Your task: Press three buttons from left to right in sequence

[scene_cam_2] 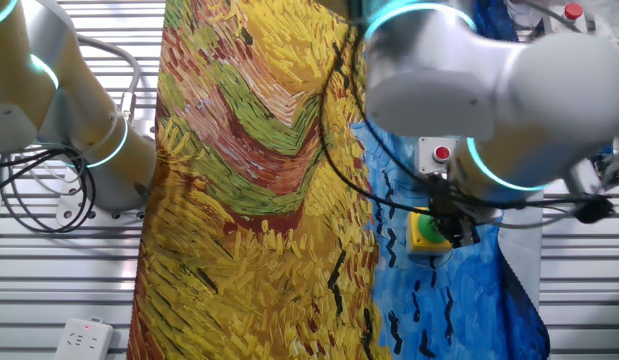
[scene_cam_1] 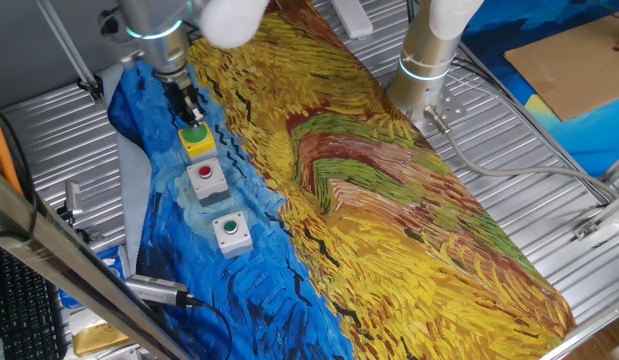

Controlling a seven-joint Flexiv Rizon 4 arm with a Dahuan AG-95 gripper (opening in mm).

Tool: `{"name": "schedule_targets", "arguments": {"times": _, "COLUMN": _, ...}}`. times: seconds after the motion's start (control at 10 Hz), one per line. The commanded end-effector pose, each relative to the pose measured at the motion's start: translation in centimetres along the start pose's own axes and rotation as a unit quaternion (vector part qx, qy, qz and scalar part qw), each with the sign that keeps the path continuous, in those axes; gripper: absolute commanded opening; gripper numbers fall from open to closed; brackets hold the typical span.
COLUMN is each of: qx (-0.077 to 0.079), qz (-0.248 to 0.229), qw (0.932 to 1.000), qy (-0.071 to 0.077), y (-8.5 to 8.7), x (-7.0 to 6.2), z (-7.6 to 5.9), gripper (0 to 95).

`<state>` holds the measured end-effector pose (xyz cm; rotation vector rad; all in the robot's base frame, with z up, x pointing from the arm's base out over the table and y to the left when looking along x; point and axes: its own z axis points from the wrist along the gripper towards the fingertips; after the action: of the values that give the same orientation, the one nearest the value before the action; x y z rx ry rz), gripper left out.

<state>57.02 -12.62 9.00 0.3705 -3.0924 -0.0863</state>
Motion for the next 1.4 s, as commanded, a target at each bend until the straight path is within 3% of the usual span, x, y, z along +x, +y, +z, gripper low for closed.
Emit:
{"name": "schedule_targets", "arguments": {"times": 0.1, "qx": 0.015, "qz": -0.014, "qw": 0.9998, "qy": 0.003, "y": 0.0, "x": 0.2, "z": 1.6, "gripper": 0.0}}
{"name": "schedule_targets", "arguments": {"times": 0.3, "qx": 0.017, "qz": -0.015, "qw": 0.9997, "qy": 0.006, "y": 0.1, "x": 0.4, "z": 0.0, "gripper": 0.0}}
{"name": "schedule_targets", "arguments": {"times": 0.6, "qx": 0.013, "qz": -0.014, "qw": 0.9998, "qy": 0.011, "y": 0.4, "x": 0.6, "z": -1.3, "gripper": 0.0}}
{"name": "schedule_targets", "arguments": {"times": 0.9, "qx": 0.009, "qz": -0.014, "qw": 0.9998, "qy": 0.011, "y": 0.4, "x": 0.6, "z": -1.4, "gripper": 0.0}}
{"name": "schedule_targets", "arguments": {"times": 1.2, "qx": -0.025, "qz": 0.007, "qw": 0.9997, "qy": 0.006, "y": 0.7, "x": 0.2, "z": -1.3, "gripper": 0.0}}
{"name": "schedule_targets", "arguments": {"times": 1.4, "qx": -0.017, "qz": 0.021, "qw": 0.9994, "qy": 0.021, "y": 2.2, "x": -1.0, "z": -2.1, "gripper": 0.0}}
